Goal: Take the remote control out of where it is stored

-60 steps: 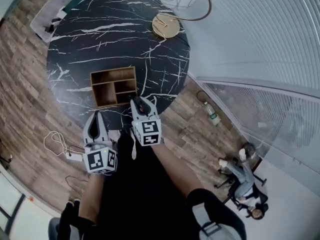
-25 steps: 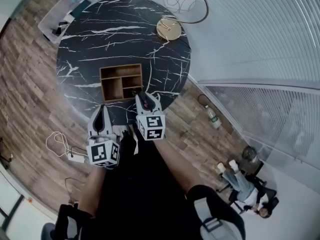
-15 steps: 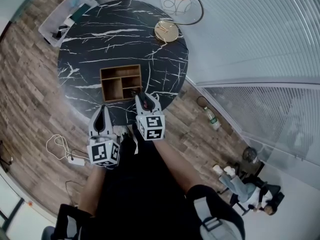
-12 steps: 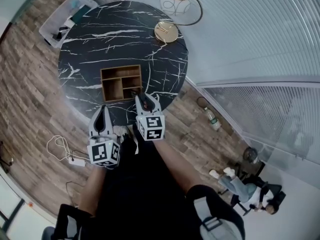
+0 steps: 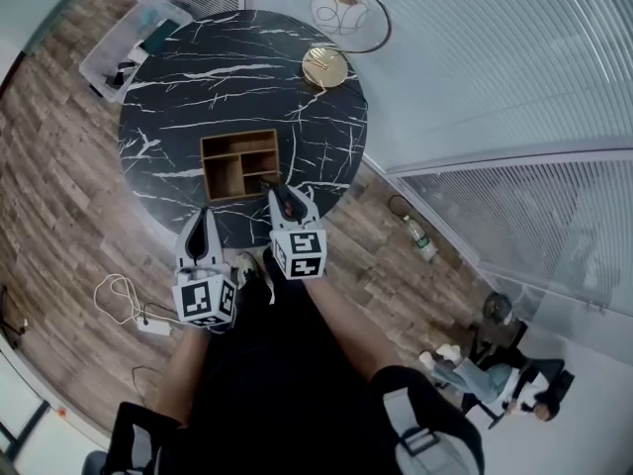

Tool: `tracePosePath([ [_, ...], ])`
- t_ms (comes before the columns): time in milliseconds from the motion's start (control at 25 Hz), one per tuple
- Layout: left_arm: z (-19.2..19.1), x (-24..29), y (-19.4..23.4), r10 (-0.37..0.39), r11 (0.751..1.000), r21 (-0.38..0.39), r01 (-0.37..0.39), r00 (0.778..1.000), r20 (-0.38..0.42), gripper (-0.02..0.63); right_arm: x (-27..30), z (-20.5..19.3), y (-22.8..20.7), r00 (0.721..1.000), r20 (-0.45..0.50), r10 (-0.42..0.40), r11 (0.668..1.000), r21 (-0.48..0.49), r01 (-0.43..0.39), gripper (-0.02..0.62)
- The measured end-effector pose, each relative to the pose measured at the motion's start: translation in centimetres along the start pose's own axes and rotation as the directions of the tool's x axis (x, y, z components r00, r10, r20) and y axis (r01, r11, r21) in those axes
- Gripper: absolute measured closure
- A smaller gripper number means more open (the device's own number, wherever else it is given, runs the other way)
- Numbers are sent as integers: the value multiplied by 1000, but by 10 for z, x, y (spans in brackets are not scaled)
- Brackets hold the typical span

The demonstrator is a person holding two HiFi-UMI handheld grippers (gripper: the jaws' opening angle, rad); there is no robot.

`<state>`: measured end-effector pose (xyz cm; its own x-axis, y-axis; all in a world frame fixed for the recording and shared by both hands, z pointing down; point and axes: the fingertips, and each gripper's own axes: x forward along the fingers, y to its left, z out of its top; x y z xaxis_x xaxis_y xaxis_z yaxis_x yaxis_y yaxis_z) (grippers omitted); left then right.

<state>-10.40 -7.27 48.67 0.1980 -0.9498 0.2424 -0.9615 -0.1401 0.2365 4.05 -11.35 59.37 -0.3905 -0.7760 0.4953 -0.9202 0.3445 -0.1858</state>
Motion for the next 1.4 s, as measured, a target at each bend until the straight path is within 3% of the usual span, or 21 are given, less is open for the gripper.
tracePosePath([
  [960, 28, -35, -20, -44, 999, 33, 41, 996, 76, 598, -53, 30, 16, 993, 114, -9, 1000, -21, 11, 497],
  [1400, 39, -46, -37, -84, 995, 61, 78, 991, 101, 598, -78, 63, 24, 980, 201, -1, 1000, -25, 6, 497],
])
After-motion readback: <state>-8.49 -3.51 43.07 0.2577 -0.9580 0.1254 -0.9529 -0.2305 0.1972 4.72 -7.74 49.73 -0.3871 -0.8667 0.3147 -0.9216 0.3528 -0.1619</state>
